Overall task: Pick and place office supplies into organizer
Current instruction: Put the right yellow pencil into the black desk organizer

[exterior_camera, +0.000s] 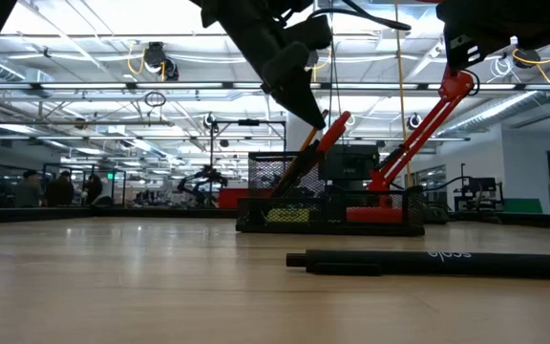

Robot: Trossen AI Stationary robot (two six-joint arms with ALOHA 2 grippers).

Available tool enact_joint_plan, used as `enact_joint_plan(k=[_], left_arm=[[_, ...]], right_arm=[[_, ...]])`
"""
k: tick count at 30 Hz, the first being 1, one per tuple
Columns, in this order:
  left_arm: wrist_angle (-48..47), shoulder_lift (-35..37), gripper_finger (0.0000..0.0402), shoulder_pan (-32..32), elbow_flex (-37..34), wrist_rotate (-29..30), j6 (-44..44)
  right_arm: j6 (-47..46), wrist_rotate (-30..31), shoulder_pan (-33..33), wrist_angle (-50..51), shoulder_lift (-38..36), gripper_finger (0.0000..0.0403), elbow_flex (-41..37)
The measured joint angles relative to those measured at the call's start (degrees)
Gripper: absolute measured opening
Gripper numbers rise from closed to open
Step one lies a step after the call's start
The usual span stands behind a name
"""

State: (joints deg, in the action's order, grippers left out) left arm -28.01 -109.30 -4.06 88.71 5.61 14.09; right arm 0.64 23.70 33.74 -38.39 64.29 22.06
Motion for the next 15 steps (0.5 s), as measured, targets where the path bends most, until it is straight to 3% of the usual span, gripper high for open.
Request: enact_joint_plan(k=[15], left_arm=[[-0.7, 0.0, 0.0007, 1.0, 2.7, 0.4, -3.3]], right_arm=[[0.0, 0.0, 0.0, -0.4, 0.0, 0.0000, 0.0]])
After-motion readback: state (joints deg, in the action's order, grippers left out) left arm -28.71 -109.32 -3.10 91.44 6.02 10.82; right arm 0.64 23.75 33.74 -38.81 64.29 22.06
